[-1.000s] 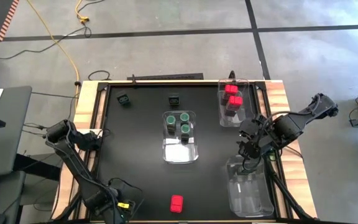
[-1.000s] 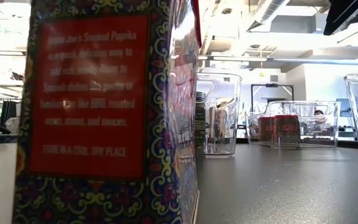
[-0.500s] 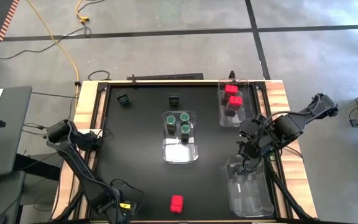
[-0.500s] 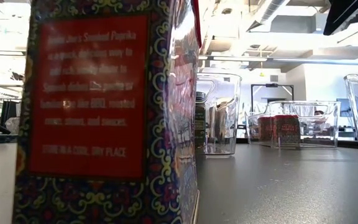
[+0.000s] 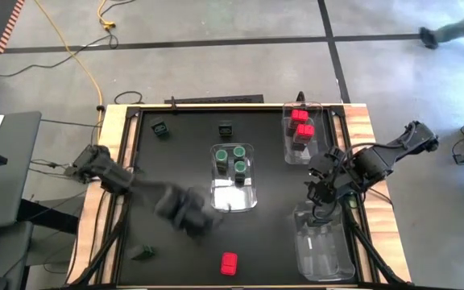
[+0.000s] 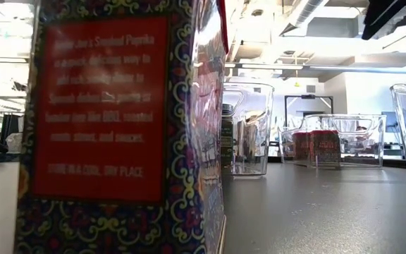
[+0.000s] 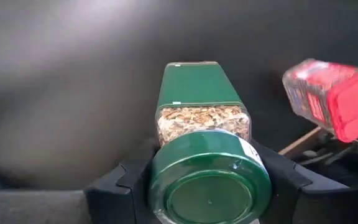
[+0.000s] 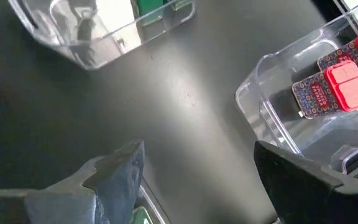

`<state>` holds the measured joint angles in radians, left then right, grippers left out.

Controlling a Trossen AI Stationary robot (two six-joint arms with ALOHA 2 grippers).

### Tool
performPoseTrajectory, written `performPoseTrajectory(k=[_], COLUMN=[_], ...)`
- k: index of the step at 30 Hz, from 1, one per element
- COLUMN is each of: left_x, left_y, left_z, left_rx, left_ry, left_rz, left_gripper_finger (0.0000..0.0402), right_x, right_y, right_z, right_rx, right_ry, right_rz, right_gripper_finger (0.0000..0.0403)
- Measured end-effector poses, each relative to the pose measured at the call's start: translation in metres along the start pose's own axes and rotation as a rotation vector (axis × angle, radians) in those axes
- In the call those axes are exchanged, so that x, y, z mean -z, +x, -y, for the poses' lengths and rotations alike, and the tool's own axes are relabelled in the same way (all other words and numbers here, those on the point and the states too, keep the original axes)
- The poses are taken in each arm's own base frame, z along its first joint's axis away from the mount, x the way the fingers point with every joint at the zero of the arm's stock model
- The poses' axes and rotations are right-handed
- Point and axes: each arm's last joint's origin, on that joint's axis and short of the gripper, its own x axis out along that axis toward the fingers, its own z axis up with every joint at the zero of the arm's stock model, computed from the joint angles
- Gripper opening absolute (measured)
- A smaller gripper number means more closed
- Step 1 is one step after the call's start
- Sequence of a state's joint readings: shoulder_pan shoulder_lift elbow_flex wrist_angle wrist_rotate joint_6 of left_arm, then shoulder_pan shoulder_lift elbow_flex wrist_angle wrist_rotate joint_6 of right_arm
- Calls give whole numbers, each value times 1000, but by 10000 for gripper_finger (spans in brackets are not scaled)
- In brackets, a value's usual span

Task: Sort spices by type
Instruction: Put the green seasoning bottle into the middle left transparent bin

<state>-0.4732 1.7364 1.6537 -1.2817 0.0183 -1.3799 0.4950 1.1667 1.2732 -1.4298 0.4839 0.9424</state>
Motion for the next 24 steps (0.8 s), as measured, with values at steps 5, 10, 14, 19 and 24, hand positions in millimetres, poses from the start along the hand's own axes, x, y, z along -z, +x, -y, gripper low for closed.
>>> performPoseTrajectory(k=[5,10,14,19,24], left_x=[-62,-110,-143,-174,-189], left_y=[-58,-86,-75,-49,-16], left_z=[-20,-42,-54,-57,-53], left_rx=[-10,13,-20,-41,-94], left_ry=[228,440,559,696,813], left_rz=[80,175,138,71,-36], left_gripper_finger=[189,189,189,189,189], right_x=[-6,-11,-16,-22,-26], right_y=[3,6,10,14,17], right_z=[2,7,12,19,25], right_rx=[3,25,47,75,94], right_ry=[43,118,193,272,315], right_rz=[9,9,7,5,-2], right_gripper_finger=[330,330,330,330,330])
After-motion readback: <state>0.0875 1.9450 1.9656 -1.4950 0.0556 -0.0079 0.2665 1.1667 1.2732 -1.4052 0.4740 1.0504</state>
